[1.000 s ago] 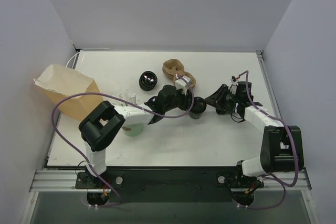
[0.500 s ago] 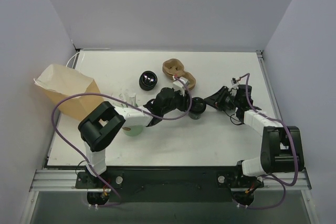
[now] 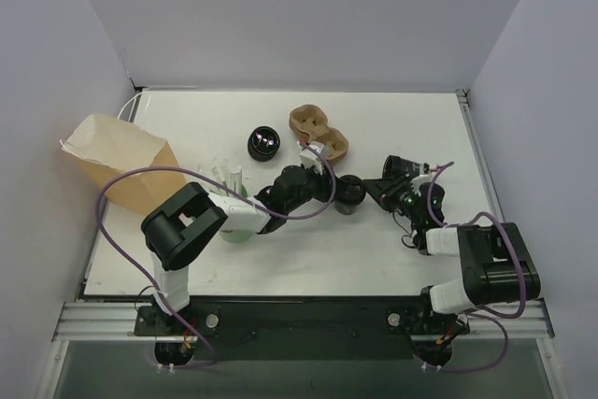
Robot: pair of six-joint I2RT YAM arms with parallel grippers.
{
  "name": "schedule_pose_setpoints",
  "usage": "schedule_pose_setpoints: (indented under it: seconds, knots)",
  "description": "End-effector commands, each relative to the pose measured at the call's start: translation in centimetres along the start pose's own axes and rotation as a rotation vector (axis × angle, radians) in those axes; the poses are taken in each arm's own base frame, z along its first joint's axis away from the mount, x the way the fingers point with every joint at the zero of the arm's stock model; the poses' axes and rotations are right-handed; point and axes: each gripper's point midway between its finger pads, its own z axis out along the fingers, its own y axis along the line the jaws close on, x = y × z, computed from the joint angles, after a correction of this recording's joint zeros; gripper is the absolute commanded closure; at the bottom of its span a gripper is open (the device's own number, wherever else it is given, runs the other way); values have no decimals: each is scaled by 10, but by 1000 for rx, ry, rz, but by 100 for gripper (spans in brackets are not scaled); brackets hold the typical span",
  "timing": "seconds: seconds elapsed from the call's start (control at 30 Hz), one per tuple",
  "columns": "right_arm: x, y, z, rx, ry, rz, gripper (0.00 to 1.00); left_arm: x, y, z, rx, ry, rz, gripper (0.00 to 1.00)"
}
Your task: Pack the takeout coffee
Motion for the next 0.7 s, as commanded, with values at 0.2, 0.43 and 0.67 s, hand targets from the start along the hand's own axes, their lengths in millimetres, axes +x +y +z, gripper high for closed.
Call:
schedule_pose_setpoints:
  seconds: [0.2, 0.43, 0.67]
  knots:
    - [95, -66, -24, 131, 232, 283, 87, 196, 93, -90, -340, 628, 26, 53]
    - [81, -43, -20, 28, 217, 303, 82, 176, 82, -88, -341, 592, 27, 53]
    - [56, -22, -21, -18, 183, 278, 68, 154, 76, -85, -354, 571, 45, 52]
